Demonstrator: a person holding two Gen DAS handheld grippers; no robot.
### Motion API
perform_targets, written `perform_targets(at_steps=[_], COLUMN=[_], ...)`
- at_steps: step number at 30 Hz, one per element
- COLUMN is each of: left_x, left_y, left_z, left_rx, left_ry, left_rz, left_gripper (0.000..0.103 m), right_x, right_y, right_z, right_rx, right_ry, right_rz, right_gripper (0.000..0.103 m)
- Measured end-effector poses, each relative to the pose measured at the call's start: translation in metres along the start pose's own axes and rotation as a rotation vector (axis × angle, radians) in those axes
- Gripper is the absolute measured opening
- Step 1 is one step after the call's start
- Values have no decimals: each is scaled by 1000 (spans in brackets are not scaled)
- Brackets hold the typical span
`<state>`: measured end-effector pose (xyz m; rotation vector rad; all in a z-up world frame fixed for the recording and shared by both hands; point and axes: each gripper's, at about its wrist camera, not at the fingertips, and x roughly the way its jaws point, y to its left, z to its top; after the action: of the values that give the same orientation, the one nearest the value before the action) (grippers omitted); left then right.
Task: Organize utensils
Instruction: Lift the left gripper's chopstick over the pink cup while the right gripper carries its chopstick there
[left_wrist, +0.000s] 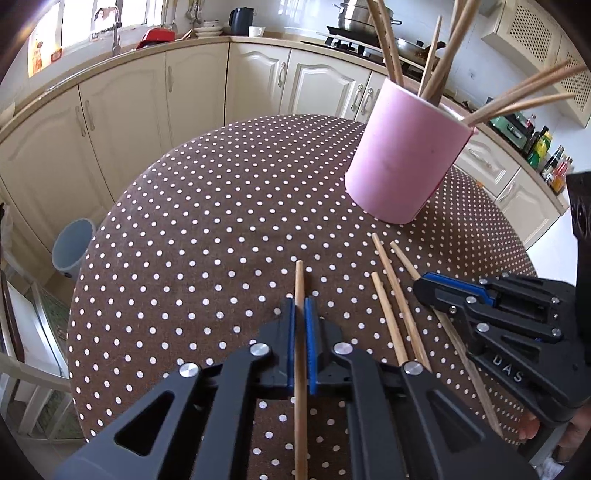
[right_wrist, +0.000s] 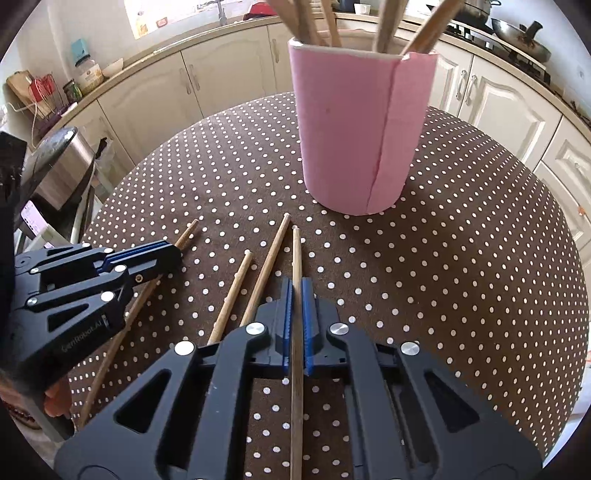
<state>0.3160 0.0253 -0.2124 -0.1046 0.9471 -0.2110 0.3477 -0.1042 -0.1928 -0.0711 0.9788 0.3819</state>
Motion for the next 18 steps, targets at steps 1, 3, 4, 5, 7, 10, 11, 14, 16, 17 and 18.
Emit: perform_targets(at_steps=[1,3,4,5,7,10,11,14,16,17,18], left_x=[-1,-4,-7,-9,-16,-25,-27,-38,-46,-50,-54], left_y=[0,-1,-3,-4,-8,-13,-15,-23,-27,-29,-31], left_z=[1,3,3,4,5,7,7,7,8,9,10], left_rx=[-2,1,3,6,12,20,22,34,44,48,51], left_ry=[-3,-11,-16,-21,-33,-48,-53,-75,-89,-95,-101], left_rz=[0,0,-2,-5,-6,-17,-20,-29,-36,-41,-45], left_gripper=[6,6,6,6,6,6,6,6,6,6,6], right_x=[-2,-10,-13,-19,-31,-49,-54,-73,-84,-90,-96], right_y=[-1,-6,-6,-10,-15,-20,-21,-25,-27,-28,-29], right_z=[0,-3,-4,-5,-6,-7,-7,-8,-8,-8,-8], right_rx=[6,13,13,12,12,5,3,-1,-1,-2,-3], right_ry=[-2,-15,-21,-26,-45,-78,-86,-121,-141,-152,-162], right_rz=[10,27,31,37,55,66,68,80,87,88,91], right_gripper=[6,6,6,6,6,6,6,6,6,6,6])
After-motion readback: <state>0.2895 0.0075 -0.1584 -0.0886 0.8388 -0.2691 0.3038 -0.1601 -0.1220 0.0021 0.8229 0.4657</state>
